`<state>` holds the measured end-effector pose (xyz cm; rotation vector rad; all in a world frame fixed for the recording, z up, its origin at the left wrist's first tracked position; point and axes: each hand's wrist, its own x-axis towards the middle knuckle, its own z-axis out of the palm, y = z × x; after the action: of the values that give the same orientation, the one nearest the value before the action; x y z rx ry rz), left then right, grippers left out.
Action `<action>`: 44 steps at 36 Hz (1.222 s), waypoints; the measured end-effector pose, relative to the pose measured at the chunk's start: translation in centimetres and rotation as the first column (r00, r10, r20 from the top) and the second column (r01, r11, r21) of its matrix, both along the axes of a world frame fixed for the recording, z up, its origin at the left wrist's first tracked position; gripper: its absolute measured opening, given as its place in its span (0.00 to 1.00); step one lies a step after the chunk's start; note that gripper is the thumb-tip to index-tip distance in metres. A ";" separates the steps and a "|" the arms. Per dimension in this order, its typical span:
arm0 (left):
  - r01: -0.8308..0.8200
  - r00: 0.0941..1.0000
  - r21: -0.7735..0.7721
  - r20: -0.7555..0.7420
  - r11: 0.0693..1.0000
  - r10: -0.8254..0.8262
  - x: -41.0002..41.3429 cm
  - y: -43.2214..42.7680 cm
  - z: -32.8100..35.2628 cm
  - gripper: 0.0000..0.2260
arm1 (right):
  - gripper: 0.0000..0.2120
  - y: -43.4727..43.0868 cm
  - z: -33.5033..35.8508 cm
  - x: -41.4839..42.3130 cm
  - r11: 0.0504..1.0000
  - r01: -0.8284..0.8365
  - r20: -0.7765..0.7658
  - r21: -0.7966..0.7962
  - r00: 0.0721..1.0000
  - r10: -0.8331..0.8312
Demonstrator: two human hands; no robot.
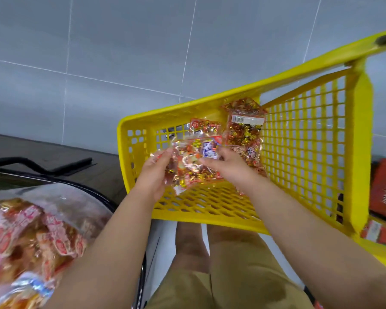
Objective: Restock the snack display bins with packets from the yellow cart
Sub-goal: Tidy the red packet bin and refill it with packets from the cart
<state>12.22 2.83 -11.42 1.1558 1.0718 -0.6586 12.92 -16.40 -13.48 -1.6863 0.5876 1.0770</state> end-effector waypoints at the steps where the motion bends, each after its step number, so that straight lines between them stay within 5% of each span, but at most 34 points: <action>1: 0.003 1.000 -0.040 0.000 0.999 -0.003 0.2 -0.4 0.1 0.11 | 0.45 1.0 0.0 -0.1 1.000 0.022 -0.016 0.018 1.000 -0.022; 4: -0.011 1.000 -0.123 0.011 0.992 0.013 0.3 -0.7 0.7 0.23 | 0.42 3.0 -0.4 -0.2 0.994 0.110 -0.018 0.011 0.994 -0.110; 7: 0.038 0.999 -0.074 0.000 0.997 -0.038 -0.3 -0.4 0.7 0.32 | 0.28 3.8 -0.4 -0.1 0.998 0.050 0.077 -0.033 0.996 -0.048; 10: 0.084 0.994 -0.049 -0.071 0.995 -0.087 -0.6 0.0 0.4 0.45 | 0.23 3.3 -0.3 -0.1 0.994 -0.037 0.055 0.100 0.998 0.032; 12: 0.098 0.992 -0.040 -0.070 0.994 -0.100 -0.5 0.3 0.1 0.32 | 0.29 2.5 0.0 0.3 0.977 -0.003 -0.061 0.212 0.998 0.016; 14: 0.102 0.992 -0.004 -0.077 0.995 -0.102 -0.5 0.7 -0.4 0.17 | 0.20 1.2 -0.7 0.9 0.976 0.117 -0.098 0.186 0.990 -0.100; 16: 0.082 0.993 0.036 -0.088 0.996 -0.078 -0.5 1.1 -0.8 0.14 | 0.07 -0.5 -2.2 2.0 0.962 0.264 0.078 -0.071 0.963 -0.259; 18: 0.055 0.994 0.033 -0.099 0.998 -0.052 -0.4 1.3 -1.0 0.18 | 0.04 -2.7 -4.0 3.0 0.824 0.412 0.273 -0.389 0.906 -0.324; 21: 0.049 0.993 0.037 -0.107 0.998 -0.045 -0.6 1.6 -1.3 0.22 | 0.26 -5.0 -7.1 3.8 0.702 0.410 0.224 -0.583 0.911 -0.347; 26: 0.049 0.987 0.080 -0.158 0.996 -0.036 -1.6 1.7 -2.0 0.32 | 0.49 -5.2 -9.4 4.4 0.727 0.339 0.117 -0.597 0.933 -0.340; 30: 0.067 0.986 0.103 -0.161 0.992 -0.050 -2.4 1.5 -2.2 0.17 | 0.52 -4.4 -9.9 4.6 0.671 0.417 0.161 -0.613 0.898 -0.410; 33: 0.068 0.984 0.118 -0.170 0.991 -0.047 -3.0 1.4 -2.1 0.15 | 0.52 -4.1 -10.0 4.3 0.659 0.444 0.162 -0.607 0.881 -0.444; 39: 0.041 0.987 0.132 -0.159 0.990 -0.020 -3.8 1.6 -2.2 0.20 | 0.37 -4.5 -9.1 1.9 0.740 0.411 0.145 -0.533 0.906 -0.399; 44: 0.040 0.991 0.149 -0.134 0.988 -0.020 -4.0 1.9 -1.2 0.22 | 0.15 -3.9 -4.7 -0.5 0.732 0.654 0.062 -0.193 0.752 -0.656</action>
<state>8.27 4.75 -12.65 1.2747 1.2356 -0.6943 12.45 -20.26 -18.23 -1.4493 1.2297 0.5120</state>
